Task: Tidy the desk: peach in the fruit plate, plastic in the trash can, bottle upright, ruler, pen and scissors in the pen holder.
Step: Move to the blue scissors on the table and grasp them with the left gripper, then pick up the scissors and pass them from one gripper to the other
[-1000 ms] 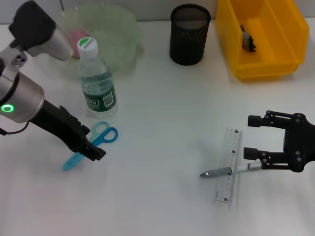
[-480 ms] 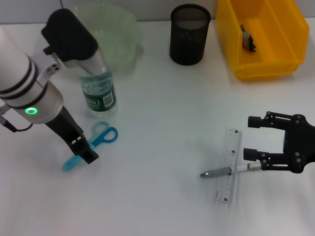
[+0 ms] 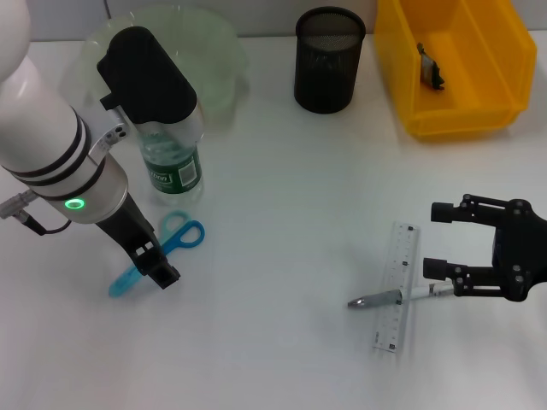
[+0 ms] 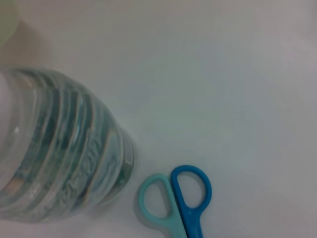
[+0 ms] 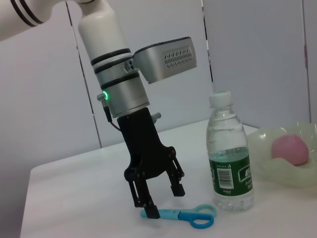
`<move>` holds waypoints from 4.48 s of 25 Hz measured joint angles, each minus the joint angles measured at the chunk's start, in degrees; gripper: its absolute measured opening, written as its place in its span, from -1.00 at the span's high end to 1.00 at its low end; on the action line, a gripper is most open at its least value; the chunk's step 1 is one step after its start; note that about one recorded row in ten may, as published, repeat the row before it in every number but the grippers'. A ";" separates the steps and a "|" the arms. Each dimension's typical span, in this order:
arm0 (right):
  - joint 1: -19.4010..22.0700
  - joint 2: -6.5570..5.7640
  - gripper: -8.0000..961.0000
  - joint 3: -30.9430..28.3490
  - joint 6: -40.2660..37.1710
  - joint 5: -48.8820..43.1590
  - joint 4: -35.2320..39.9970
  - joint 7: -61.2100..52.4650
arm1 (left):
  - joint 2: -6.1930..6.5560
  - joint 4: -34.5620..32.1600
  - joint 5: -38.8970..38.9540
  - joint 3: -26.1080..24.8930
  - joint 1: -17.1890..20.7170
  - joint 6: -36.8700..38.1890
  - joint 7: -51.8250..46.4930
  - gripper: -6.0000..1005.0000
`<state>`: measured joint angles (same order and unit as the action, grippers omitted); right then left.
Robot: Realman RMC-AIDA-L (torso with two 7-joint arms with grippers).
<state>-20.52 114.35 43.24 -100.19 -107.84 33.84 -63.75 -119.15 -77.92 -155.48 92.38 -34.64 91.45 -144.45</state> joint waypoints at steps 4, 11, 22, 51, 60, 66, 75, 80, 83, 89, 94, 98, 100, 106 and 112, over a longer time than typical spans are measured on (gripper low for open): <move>0.07 0.00 -0.64 0.00 0.00 0.00 0.00 0.00 | -0.03 0.28 -0.56 0.75 0.06 -0.67 0.06 -0.56; 0.05 0.00 -0.64 -0.04 -0.06 0.00 0.08 -0.34 | -0.03 1.18 -2.25 2.34 0.11 -1.67 0.06 -0.44; 0.23 0.00 -0.64 -0.71 -0.54 0.01 0.09 -0.43 | -0.03 3.57 -2.35 1.99 -0.43 -2.92 0.04 -0.08; 0.74 0.18 -0.64 -1.31 -0.80 0.01 0.09 -0.59 | 0.07 7.87 -2.44 0.94 -1.57 -3.43 0.23 0.53; 0.74 0.18 -0.64 -1.40 -0.82 0.00 0.09 -0.66 | 0.06 8.10 -2.47 1.35 -1.97 -3.25 0.31 0.55; 0.74 0.14 -0.64 -1.49 -0.87 0.00 0.09 -0.67 | 0.12 4.66 -1.17 0.25 -1.41 -1.89 1.34 0.56; 1.07 0.01 -0.64 -1.59 -0.96 0.01 0.09 -0.97 | 0.42 0.09 11.24 -6.59 -0.59 2.55 8.82 0.56; 1.43 -0.25 -0.64 -3.30 -2.06 0.00 0.61 -1.82 | 0.47 0.63 21.22 -11.37 -0.06 3.64 14.77 0.56; 1.81 -0.30 -0.64 -5.31 -3.01 -0.07 0.82 -1.94 | 0.49 2.73 28.89 -14.55 1.18 3.48 20.58 0.56; 2.14 -0.42 -0.64 -9.13 -4.55 -0.85 0.92 -3.15 | 0.54 11.10 42.73 -19.04 3.78 3.21 35.37 0.56; 2.18 -0.45 -0.64 -10.34 -4.67 -0.87 0.99 -3.97 | 0.61 23.45 53.13 -23.48 4.30 3.08 49.34 0.56; 2.06 -0.45 -0.64 -11.41 -4.08 -0.87 1.05 -4.55 | 0.60 35.72 61.98 -25.90 3.97 3.57 63.34 0.56; 2.06 -0.45 -0.64 -11.66 -4.04 -0.87 1.05 -4.55 | 0.51 38.15 64.09 -25.96 3.99 3.46 66.59 0.56; 2.07 -0.20 -0.64 -13.54 -3.99 -0.53 0.80 -4.55 | 0.08 52.04 74.14 -25.51 3.75 2.11 84.08 0.56; 1.60 0.86 -0.64 -14.80 -3.96 -0.14 0.37 -4.43 | -0.02 66.71 85.29 -25.41 1.62 -0.49 101.68 0.56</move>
<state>-18.91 115.21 28.43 -104.15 -107.98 34.21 -68.18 -119.17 -11.21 -70.19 66.97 -33.02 90.96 -42.77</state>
